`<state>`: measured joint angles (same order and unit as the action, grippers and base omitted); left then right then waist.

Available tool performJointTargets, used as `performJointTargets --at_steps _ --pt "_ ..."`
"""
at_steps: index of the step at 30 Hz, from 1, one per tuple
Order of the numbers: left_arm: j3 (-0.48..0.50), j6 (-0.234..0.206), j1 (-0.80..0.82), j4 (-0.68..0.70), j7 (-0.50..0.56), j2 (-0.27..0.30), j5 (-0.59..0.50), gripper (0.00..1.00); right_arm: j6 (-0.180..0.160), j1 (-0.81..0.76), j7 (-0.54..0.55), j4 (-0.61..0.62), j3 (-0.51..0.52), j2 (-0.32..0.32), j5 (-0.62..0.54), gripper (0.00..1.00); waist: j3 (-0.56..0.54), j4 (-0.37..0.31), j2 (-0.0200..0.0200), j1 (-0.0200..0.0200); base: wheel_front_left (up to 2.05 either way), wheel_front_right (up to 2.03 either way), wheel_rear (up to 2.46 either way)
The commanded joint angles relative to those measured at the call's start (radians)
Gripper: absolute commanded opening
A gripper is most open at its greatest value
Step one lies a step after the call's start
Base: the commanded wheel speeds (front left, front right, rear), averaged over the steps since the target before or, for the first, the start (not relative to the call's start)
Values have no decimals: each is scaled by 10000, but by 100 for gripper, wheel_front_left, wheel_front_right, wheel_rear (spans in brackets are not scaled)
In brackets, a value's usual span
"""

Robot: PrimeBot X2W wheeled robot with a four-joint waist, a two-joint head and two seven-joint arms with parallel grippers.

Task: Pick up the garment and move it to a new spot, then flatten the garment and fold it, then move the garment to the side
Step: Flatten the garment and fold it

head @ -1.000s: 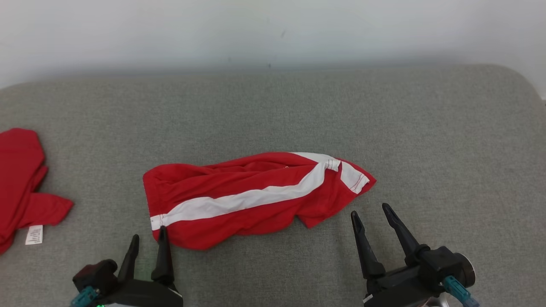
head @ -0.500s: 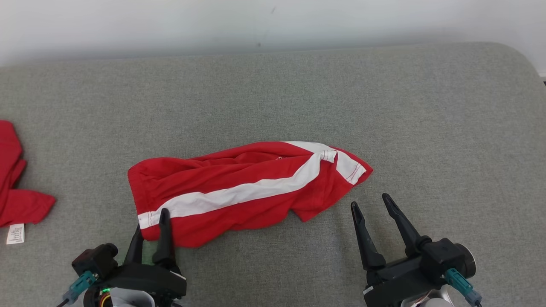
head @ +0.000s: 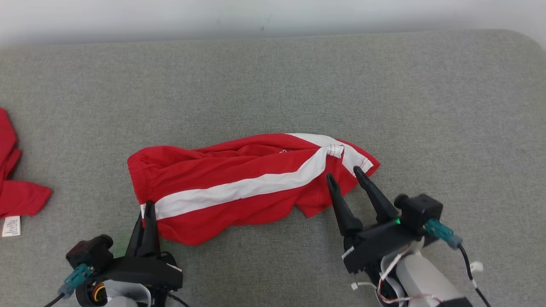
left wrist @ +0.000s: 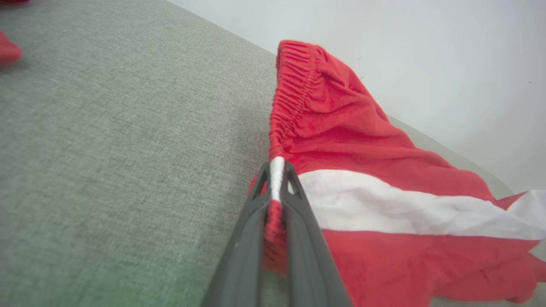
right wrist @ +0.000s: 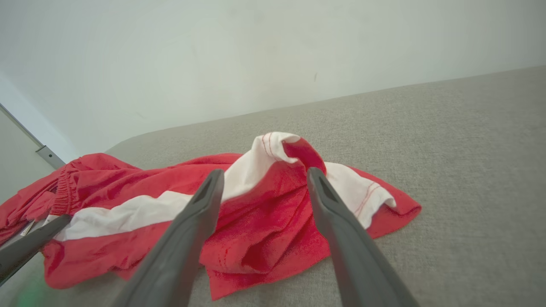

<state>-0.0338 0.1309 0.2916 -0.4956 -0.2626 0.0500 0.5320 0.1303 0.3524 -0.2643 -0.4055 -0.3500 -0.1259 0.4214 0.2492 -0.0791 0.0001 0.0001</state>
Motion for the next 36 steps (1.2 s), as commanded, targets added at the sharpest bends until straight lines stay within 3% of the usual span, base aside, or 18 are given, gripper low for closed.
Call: performJointTargets --at_steps 1,14,23,26,27,28,30,36 --pt "-17 -8 138 47 -34 9 -101 0 10 196 1 -146 -133 -120 239 100 46 37 -1 -1 0 0 0" --pt "-253 -7 256 69 -34 10 -285 0 10 1784 1 -1266 -1561 -591 2473 100 237 212 -1 -1 0 0 0" --pt "-328 -7 139 32 -34 10 -364 0 10 2004 3 -1434 -1835 -784 3095 99 191 251 -1 -1 0 0 0" --pt "-345 -7 112 19 -34 10 -396 0 10 2075 3 -1417 -1955 -764 3248 69 177 254 -1 -1 0 0 0" --pt "-351 -7 114 13 -34 10 -405 0 10 2084 3 -1432 -2006 -775 3282 44 177 261 -1 -1 0 0 0" --pt "-361 -7 121 7 -34 9 -413 0 10 2109 1 -1421 -2018 -785 3338 36 180 270 -1 -1 0 0 0" --pt "-376 -7 145 -10 -34 9 -412 0 10 2144 3 -1459 -2052 -844 3308 0 185 289 -1 -1 0 0 0" --pt "-364 -6 147 -14 -34 10 -380 0 10 2142 1 -1371 -1925 -896 3328 0 195 313 -1 -1 0 0 0"
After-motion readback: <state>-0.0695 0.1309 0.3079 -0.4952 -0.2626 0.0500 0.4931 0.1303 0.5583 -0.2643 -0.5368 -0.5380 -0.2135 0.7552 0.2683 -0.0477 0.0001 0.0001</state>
